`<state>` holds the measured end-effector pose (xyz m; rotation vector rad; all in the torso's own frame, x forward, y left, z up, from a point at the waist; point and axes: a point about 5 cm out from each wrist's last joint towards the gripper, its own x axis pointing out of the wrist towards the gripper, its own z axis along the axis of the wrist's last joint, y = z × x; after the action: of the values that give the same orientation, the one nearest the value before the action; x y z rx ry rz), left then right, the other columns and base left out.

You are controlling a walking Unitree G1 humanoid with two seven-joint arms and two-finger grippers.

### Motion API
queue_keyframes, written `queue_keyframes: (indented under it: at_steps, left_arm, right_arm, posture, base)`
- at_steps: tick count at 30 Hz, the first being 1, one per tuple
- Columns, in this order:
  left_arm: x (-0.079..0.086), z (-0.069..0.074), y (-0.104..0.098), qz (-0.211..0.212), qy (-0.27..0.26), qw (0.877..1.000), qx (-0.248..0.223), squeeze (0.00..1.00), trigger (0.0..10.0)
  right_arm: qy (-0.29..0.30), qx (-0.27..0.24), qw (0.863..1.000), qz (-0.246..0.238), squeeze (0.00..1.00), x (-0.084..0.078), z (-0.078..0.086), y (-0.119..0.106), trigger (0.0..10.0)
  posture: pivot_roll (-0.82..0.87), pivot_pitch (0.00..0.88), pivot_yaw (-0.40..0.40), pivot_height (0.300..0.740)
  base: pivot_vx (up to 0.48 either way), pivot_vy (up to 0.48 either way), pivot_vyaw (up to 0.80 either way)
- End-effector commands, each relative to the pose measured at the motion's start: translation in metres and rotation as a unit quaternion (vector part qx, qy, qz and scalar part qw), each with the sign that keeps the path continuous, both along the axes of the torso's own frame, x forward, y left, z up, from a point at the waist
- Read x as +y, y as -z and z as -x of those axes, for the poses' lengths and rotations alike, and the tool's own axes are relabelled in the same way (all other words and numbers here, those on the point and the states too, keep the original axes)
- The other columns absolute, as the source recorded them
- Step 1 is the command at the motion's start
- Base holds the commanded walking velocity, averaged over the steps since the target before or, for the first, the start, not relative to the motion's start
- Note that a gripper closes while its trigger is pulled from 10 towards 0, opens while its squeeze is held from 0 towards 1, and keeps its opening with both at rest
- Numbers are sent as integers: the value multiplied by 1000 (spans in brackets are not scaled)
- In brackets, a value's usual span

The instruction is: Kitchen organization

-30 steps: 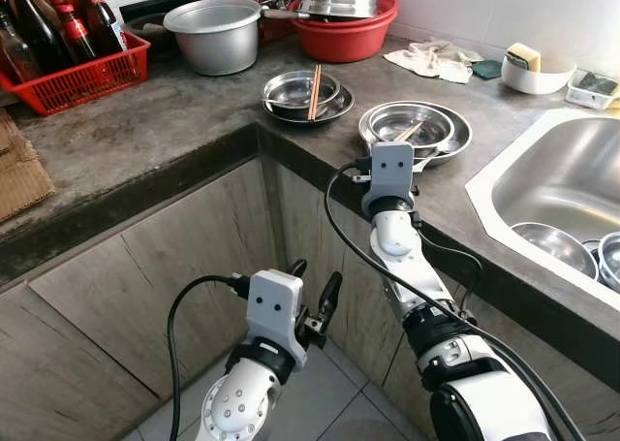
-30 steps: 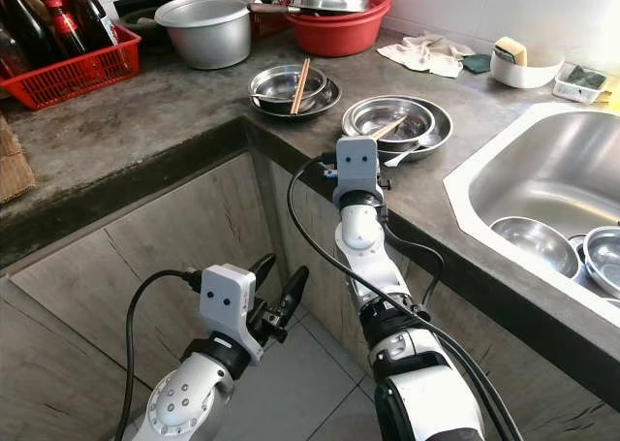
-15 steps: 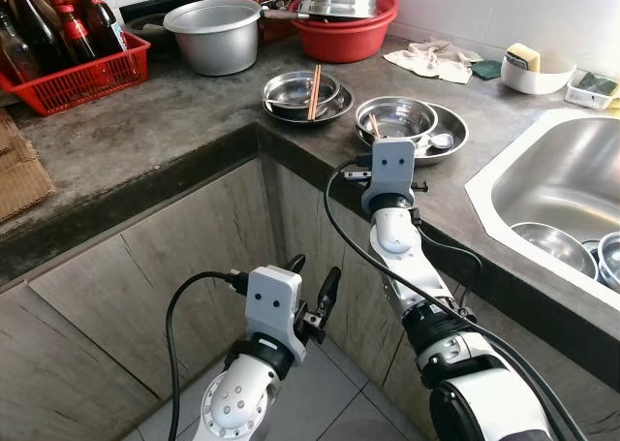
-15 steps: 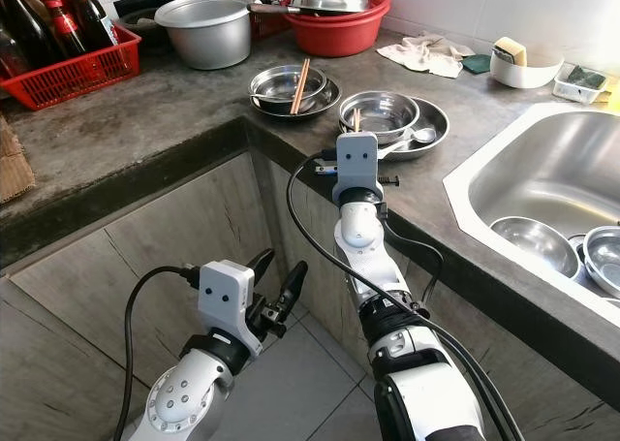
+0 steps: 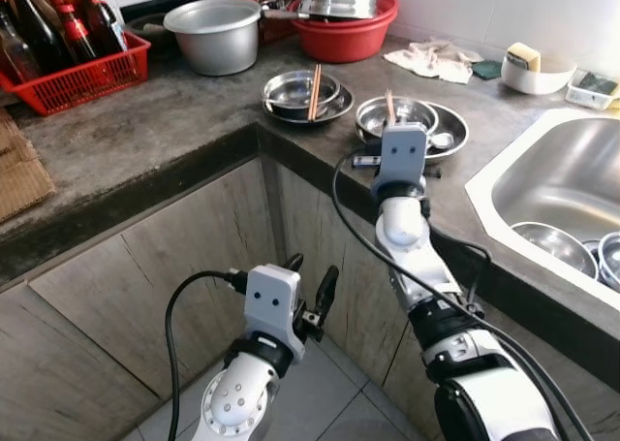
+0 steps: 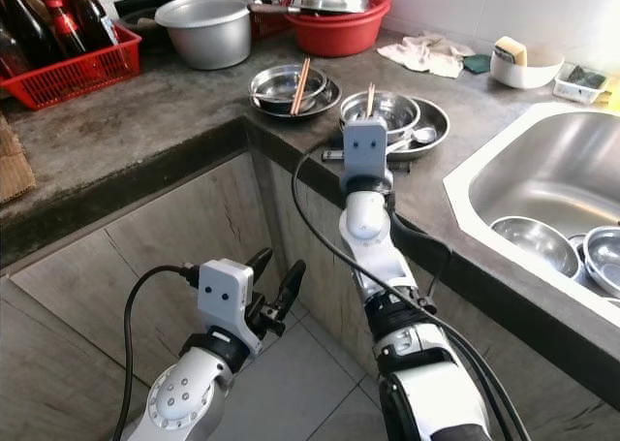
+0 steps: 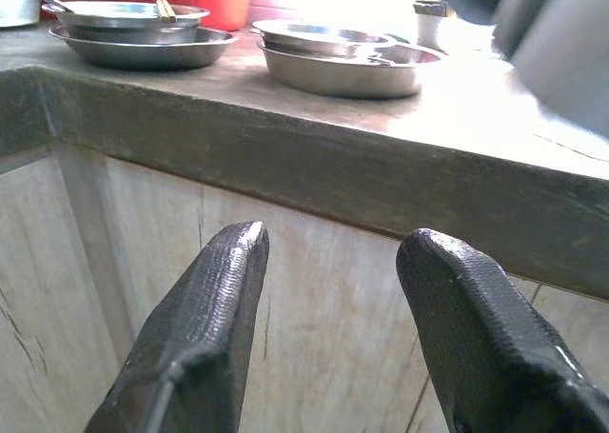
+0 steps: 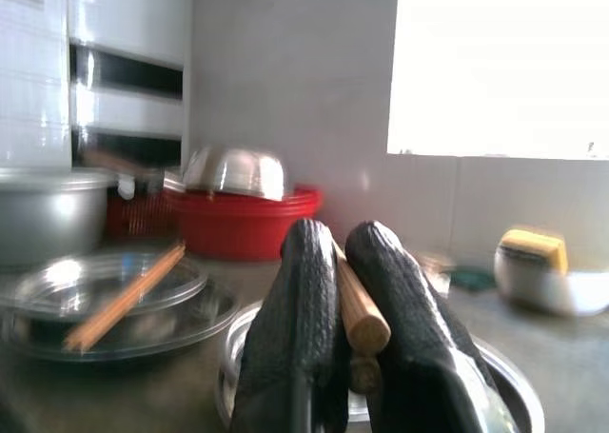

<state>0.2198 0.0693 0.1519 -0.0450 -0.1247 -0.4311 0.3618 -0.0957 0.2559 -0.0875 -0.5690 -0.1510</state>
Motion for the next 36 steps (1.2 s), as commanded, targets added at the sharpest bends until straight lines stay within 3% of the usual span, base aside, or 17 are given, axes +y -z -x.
queue_keyframes:
  at_steps: [1, 4, 10, 13, 18, 25, 32, 36]
  left_arm:
    - [2, -1, 3, -5, -5, 1000, 3, 0, 10000]
    - [3, -3, 3, -3, -10, 1000, 5, 0, 10000]
    - [5, -5, 3, -2, -15, 1000, 5, 0, 10000]
    - [5, -9, 2, 1, -16, 1000, 3, 0, 10000]
    - [5, -11, 1, 3, -10, 1000, 0, 0, 10000]
    - [3, -13, 1, 2, -1, 1000, -4, 0, 10000]
    - [3, -14, 2, 2, 2, 1000, -4, 0, 10000]
    - [4, -15, 1, 4, 3, 1000, -6, 0, 10000]
  right_arm:
    - [-2, -12, 1000, -1, 0, -1, 8, -5, 0]
    - [-22, -33, 999, 0, 0, -4, 29, -7, 0]
    - [-30, -26, 999, 3, 0, -11, 53, 0, 0]
    - [-20, 8, 1000, 2, 0, -21, 73, 13, 0]
    - [8, 40, 999, -1, 0, -35, 87, 26, 0]
    - [34, 58, 998, -4, 0, -43, 95, 27, 0]
    - [37, 73, 997, -3, 0, -46, 97, 30, 0]
    - [38, 82, 996, -4, 0, -45, 98, 32, 0]
  posture:
    - [88, 93, -1, 740]
    - [82, 86, 0, 740]
    - [70, 79, 2, 740]
    - [54, 68, 13, 740]
    - [43, 59, 24, 740]
    - [39, 56, 24, 740]
    - [40, 53, 24, 740]
    - [41, 51, 25, 740]
  base:
    - [0, 0, 0]
    - [0, 0, 0]
    - [0, 0, 0]
    - [0, 0, -204]
    - [0, 191, -751]
    - [0, 479, -781]
    - [0, 0, -781]
    - [0, 423, -781]
